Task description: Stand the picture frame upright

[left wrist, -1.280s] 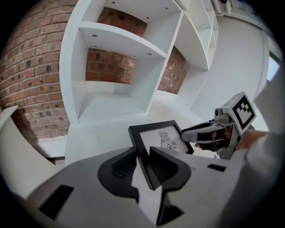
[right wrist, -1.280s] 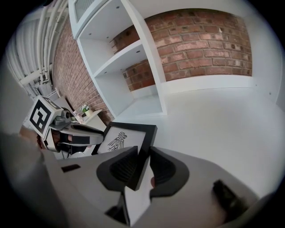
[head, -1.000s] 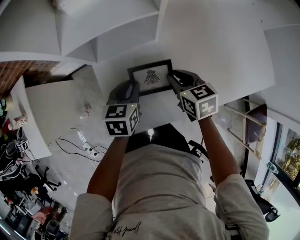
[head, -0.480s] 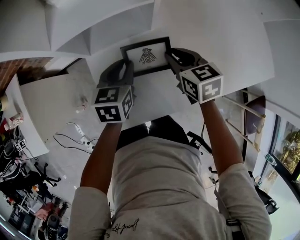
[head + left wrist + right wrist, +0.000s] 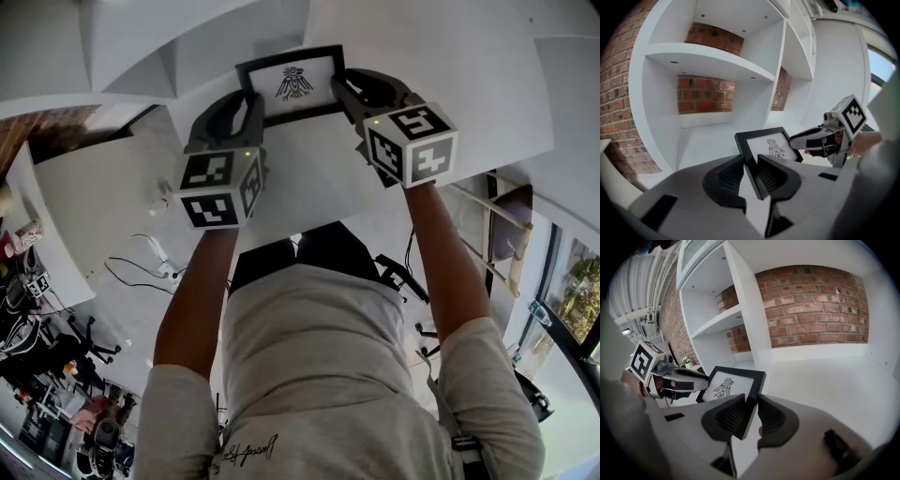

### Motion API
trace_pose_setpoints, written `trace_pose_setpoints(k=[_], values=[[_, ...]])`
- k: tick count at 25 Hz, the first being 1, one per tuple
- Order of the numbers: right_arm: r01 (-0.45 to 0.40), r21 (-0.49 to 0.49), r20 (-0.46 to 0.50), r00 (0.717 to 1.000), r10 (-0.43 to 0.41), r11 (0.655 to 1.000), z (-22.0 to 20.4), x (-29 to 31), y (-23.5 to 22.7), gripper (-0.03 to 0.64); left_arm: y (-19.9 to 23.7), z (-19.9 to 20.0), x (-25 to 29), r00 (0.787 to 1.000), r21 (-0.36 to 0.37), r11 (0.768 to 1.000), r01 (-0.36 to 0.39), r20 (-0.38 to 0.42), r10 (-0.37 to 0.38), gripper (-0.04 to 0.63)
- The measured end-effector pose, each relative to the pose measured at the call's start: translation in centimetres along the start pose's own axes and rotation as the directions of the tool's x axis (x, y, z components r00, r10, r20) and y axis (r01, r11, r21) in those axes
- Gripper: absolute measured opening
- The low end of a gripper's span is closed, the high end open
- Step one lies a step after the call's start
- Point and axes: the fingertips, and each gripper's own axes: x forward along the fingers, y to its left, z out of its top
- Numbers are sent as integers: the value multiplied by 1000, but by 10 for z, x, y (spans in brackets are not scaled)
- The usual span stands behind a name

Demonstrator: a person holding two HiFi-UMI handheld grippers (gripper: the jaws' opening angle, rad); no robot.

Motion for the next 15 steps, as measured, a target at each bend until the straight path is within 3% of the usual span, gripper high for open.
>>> trace_pose_setpoints(k=[15], values=[[8,-5,40,999,-8,1000,15,16,-4,98,16,12,9,999,13,1000,-25,33,25,100]])
